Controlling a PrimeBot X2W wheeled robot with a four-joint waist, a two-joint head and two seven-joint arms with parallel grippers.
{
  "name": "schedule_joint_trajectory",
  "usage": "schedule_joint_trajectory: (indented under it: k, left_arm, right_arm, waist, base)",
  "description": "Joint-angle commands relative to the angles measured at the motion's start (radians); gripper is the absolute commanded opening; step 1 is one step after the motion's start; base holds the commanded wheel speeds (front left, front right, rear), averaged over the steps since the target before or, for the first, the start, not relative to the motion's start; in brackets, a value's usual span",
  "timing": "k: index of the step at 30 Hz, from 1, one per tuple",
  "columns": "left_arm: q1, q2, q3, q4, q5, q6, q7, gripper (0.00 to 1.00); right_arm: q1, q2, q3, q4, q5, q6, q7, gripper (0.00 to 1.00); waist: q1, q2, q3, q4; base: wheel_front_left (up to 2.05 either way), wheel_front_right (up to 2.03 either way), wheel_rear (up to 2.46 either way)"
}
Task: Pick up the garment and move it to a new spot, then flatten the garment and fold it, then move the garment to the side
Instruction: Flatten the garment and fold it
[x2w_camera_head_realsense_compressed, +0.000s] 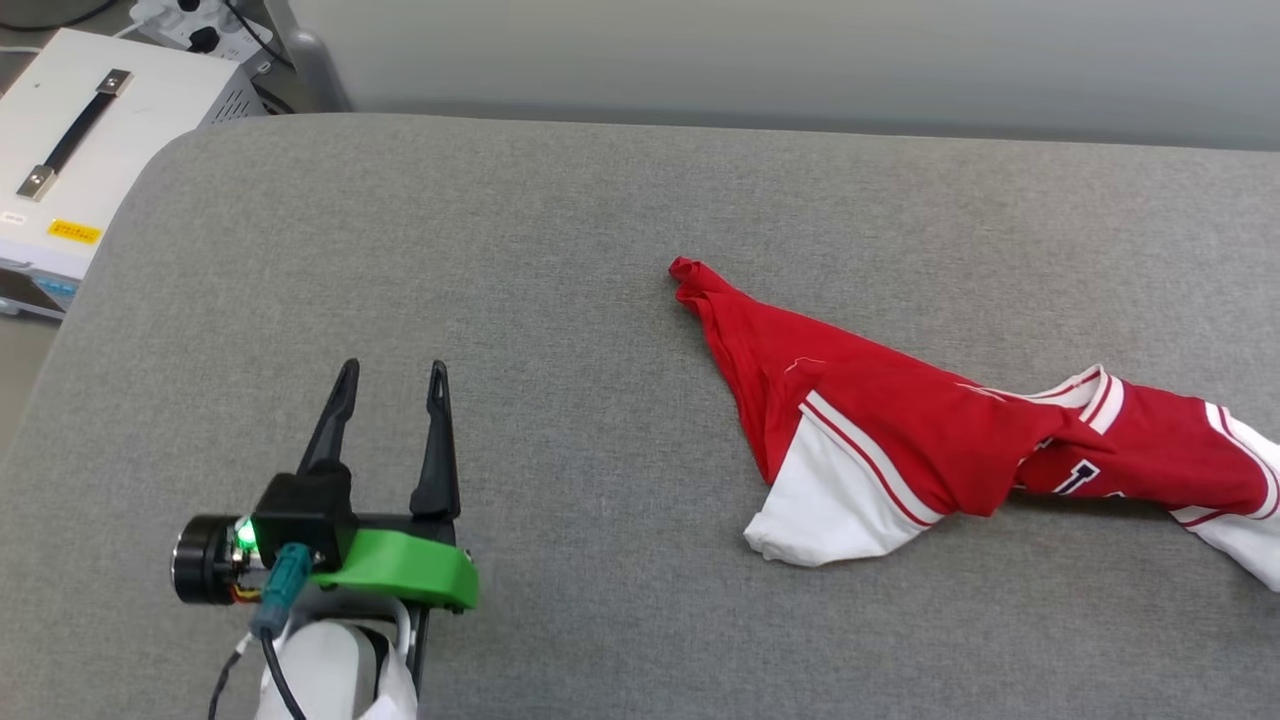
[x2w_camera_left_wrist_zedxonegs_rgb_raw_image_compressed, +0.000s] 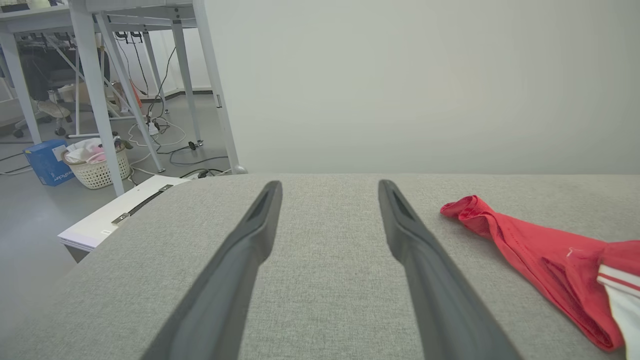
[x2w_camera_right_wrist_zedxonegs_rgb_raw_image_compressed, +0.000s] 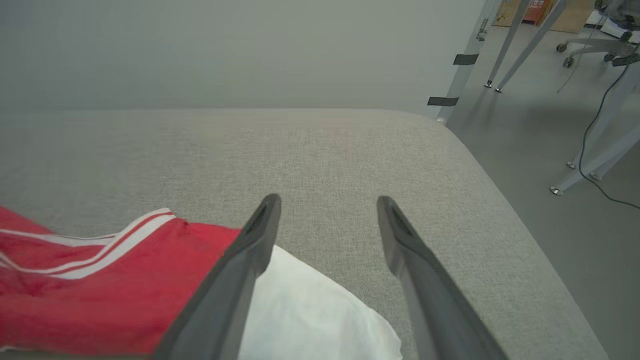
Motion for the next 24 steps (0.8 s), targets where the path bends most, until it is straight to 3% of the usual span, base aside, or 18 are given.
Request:
schedule_joint_trajectory:
  k: [1, 6, 11, 16, 20, 24]
  left_arm:
    - [-0.033, 0.011, 0.004, -0.004, 0.012, -0.016, -0.006, 1.0]
    - [-0.115, 0.046, -0.018, 0.012, 0.007, -0.062, -0.006, 1.0]
    - [-0.252, 0.113, -0.1, 0.083, -0.016, -0.089, -0.006, 1.0]
    - [-0.427, 0.205, -0.269, 0.161, -0.114, -0.093, 0.086, 1.0]
    - [-0.586, 0.284, -0.435, 0.204, -0.249, -0.093, 0.249, 1.0]
    - [-0.724, 0.324, -0.569, 0.233, -0.388, -0.093, 0.407, 1.0]
  right_arm:
    - [0.002, 0.043, -0.039, -0.052, -0.055, -0.001, -0.008, 1.0]
    - [0.077, 0.213, -0.152, -0.282, -0.239, -0.001, -0.009, 1.0]
    - [0.153, 0.348, -0.161, -0.472, -0.359, -0.001, 0.016, 1.0]
    - [0.189, 0.404, -0.125, -0.561, -0.399, -0.001, 0.047, 1.0]
    - [0.195, 0.424, -0.089, -0.597, -0.416, -0.001, 0.06, 1.0]
    - [0.185, 0.437, -0.059, -0.621, -0.414, -0.001, 0.064, 1.0]
  waist:
    - [0.0, -0.0001, -0.003, -0.005]
    - [0.0, -0.0001, 0.002, -0.015]
    - [0.0, -0.0001, 0.014, -0.025]
    - [0.0, -0.0001, 0.032, -0.045]
    - [0.0, -0.0001, 0.056, -0.067]
    - [0.0, -0.0001, 0.088, -0.092]
  base:
    - [0.0, 0.0, 0.0]
    - [0.0, 0.0, 0.0]
    - [0.0, 0.0, 0.0]
    - [0.0, 0.0, 0.0]
    - [0.0, 0.0, 0.0]
    - [0.0, 0.0, 0.0]
